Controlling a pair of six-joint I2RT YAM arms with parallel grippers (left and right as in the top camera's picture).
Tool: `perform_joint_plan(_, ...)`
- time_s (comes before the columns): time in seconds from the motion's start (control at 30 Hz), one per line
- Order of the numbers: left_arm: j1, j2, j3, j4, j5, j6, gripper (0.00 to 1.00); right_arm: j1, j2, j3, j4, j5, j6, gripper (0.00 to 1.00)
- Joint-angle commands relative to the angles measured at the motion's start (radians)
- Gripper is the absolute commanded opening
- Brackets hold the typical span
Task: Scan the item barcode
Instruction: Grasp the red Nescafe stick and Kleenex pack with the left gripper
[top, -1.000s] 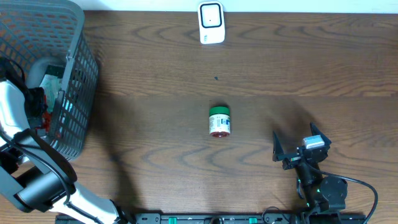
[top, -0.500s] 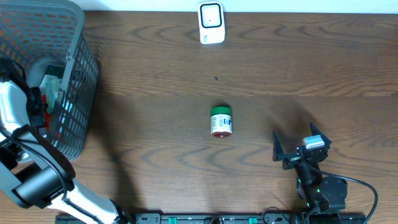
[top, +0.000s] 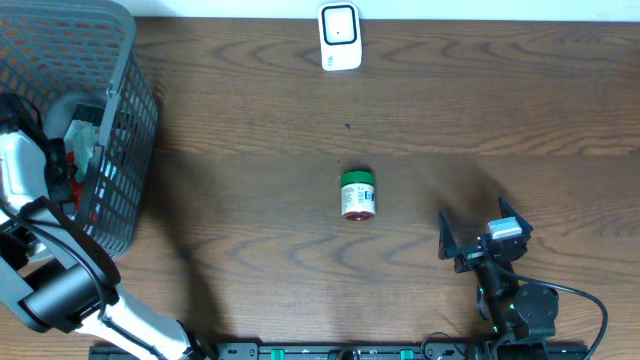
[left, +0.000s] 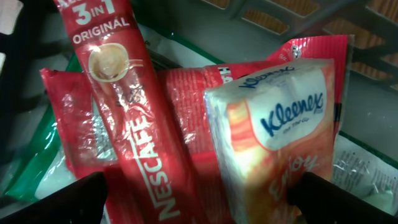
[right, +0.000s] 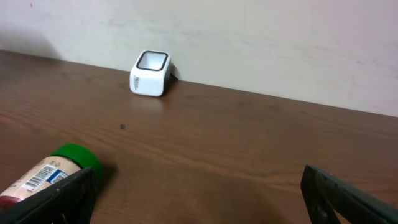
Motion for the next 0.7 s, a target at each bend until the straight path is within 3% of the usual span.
perform_joint_plan(0.0,0.005,0.024,-0.019,0.025,-0.03,-0.003,0.97,0.0,-0.003,-0.001,-0.004,-0.008,0.012,0.99)
perform_joint_plan(0.53,0.006,0.047,-0.019,0.056,-0.031,0.037,0.97,0.0,-0.003,-0.001,-0.004,-0.008,0.012,0.99)
perform_joint_plan(0.67,0.006,0.05,-0.018,0.055,-0.031,0.037,0.85,0.0,-0.003,-0.001,-0.004,-0.008,0.012,0.99)
